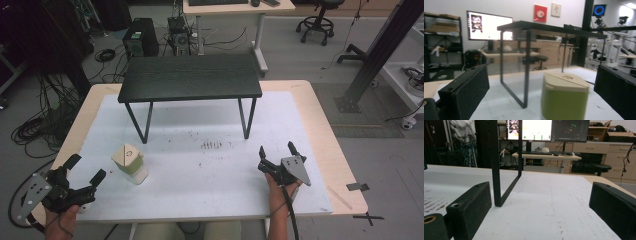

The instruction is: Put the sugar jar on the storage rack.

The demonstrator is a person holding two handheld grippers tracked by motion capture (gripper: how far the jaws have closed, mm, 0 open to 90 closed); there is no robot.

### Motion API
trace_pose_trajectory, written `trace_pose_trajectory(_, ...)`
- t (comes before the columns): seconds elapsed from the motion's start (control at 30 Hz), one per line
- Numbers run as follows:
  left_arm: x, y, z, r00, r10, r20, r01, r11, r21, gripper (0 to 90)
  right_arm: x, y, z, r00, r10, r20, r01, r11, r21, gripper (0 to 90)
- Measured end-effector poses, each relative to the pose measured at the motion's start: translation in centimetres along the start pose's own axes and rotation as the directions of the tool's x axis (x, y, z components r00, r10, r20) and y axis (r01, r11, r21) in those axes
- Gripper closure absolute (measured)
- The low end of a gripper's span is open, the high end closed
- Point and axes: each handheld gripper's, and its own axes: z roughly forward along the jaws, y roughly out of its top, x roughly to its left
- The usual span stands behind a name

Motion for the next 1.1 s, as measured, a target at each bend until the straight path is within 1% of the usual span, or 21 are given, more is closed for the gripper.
trace_pose_trajectory(0.2,-0.8,-0.4,0.7,0.9998,-0.002,0.019,0.002,0.9999,0.016,0.2,0.0,0.0,0.0,1.0,0.001,-0.001,-0.001,1.0,-0.001,5.0)
trace_pose_trajectory(0.4,-1.9,-0.9,1.8,0.9994,0.025,0.025,-0.026,0.9988,0.042,0.2,0.0,0.0,0.0,1.0,0.001,-0.002,-0.001,1.0,-0.001,5.2)
trace_pose_trajectory(0.47,-2.0,-1.1,2.1,0.9994,0.026,0.022,-0.027,0.9986,0.046,0.2,0.0,0.0,0.0,1.0,0.002,-0.002,-0.002,1.0,-0.002,5.2)
trace_pose_trajectory(0.57,-2.2,-1.5,2.5,0.9995,0.026,0.018,-0.026,0.9984,0.05,0.2,0.0,0.0,0.0,1.0,0.002,-0.003,-0.002,1.0,-0.002,5.1)
trace_pose_trajectory(0.7,-2.4,-1.9,3.1,0.9994,0.026,0.023,-0.027,0.998,0.058,0.2,0.0,0.0,0.0,1.0,0.003,-0.005,-0.003,1.0,-0.002,5.2)
trace_pose_trajectory(1.0,-2.6,-2.7,4.2,0.9995,0.01,0.028,-0.012,0.9973,0.072,0.2,0.0,0.0,0.0,1.0,0.002,-0.006,-0.002,1.0,-0.004,5.4)
trace_pose_trajectory(1.1,-2.8,-3.0,4.5,0.9994,0.015,0.032,-0.017,0.9967,0.079,0.2,0.0,0.0,0.0,1.0,0.003,-0.006,-0.003,1.0,-0.004,5.5)
